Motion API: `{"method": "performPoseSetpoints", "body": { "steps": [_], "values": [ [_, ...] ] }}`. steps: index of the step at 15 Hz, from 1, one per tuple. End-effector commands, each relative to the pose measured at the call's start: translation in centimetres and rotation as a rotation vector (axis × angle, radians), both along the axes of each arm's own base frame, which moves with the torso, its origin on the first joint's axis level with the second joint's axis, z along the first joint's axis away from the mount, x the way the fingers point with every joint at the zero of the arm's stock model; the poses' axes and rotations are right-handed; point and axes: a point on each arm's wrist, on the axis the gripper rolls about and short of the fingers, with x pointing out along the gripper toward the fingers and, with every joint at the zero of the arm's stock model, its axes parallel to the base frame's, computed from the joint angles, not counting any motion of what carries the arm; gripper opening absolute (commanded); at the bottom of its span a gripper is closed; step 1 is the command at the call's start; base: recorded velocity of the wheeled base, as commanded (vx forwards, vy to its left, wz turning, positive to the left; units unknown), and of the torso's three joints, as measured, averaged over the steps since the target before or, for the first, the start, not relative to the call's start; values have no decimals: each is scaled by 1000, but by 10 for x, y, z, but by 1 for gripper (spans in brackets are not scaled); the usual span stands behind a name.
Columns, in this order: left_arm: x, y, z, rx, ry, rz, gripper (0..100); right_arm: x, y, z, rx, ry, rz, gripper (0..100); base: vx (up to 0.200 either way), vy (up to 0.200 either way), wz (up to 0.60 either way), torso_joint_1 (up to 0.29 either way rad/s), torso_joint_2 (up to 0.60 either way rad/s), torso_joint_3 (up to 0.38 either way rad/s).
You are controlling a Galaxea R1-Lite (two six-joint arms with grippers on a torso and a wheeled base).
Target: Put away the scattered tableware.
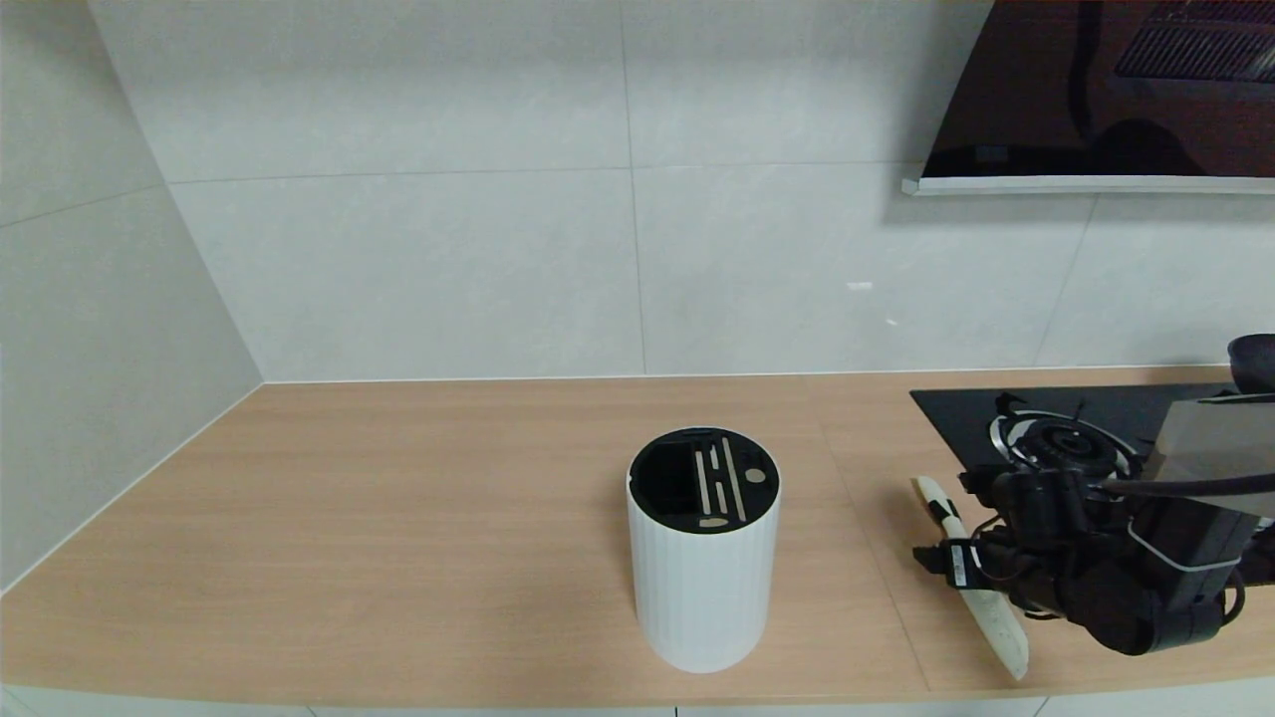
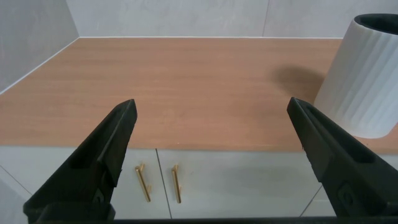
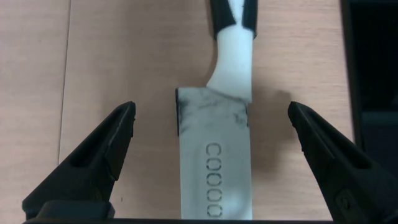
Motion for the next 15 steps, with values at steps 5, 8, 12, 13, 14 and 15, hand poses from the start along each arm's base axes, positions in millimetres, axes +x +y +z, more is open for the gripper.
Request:
{"method": "performPoseSetpoints", "body": {
  "steps": [5,8,12,13,14,15],
  "values": [
    [0,0,0,0,1,1,100,5,-2,-3,-4,-6,-23,100,0,0,0,0,0,0],
    [0,0,0,0,1,1,100,5,-2,-5,-5,0,-23,100,0,0,0,0,0,0],
    [0,0,0,0,1,-1,100,6,-2,-8,-6,7,-23,0,0,0,0,0,0,0],
    [0,0,0,0,1,1,100,5,-2,-8,-6,8,-23,0,0,0,0,0,0,0],
    [0,0,0,0,1,1,100,5,-2,-8,-6,8,-23,0,0,0,0,0,0,0],
    [0,0,0,0,1,1,100,5,-2,-8,-6,8,-23,0,0,0,0,0,0,0]
  ]
}}
